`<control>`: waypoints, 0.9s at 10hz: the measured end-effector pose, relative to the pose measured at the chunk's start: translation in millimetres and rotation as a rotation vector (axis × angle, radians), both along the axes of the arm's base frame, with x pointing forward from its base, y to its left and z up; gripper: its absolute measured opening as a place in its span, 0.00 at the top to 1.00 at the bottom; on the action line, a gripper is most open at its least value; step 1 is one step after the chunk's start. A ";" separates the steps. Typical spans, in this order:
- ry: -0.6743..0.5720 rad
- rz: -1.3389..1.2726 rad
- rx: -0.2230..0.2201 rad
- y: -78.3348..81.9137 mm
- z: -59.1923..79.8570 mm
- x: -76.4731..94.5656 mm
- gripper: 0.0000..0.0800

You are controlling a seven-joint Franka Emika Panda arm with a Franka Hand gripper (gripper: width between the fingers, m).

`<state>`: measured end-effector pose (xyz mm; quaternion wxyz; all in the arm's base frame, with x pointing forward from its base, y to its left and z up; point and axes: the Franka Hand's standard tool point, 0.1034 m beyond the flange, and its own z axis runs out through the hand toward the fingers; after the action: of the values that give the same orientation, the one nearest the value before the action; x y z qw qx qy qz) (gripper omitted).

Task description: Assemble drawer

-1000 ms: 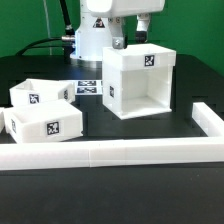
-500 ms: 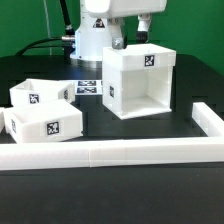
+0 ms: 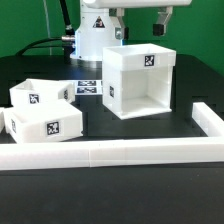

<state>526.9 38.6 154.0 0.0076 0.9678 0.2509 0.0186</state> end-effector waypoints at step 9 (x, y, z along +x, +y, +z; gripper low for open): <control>0.037 -0.074 0.007 38.0 -17.1 -62.0 0.19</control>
Offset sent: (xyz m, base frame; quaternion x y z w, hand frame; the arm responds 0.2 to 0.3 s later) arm -0.0662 0.0410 -0.0106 -0.0011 0.0189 0.0694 0.9974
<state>464.8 76.6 136.8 0.0000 0.9766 0.2150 0.0014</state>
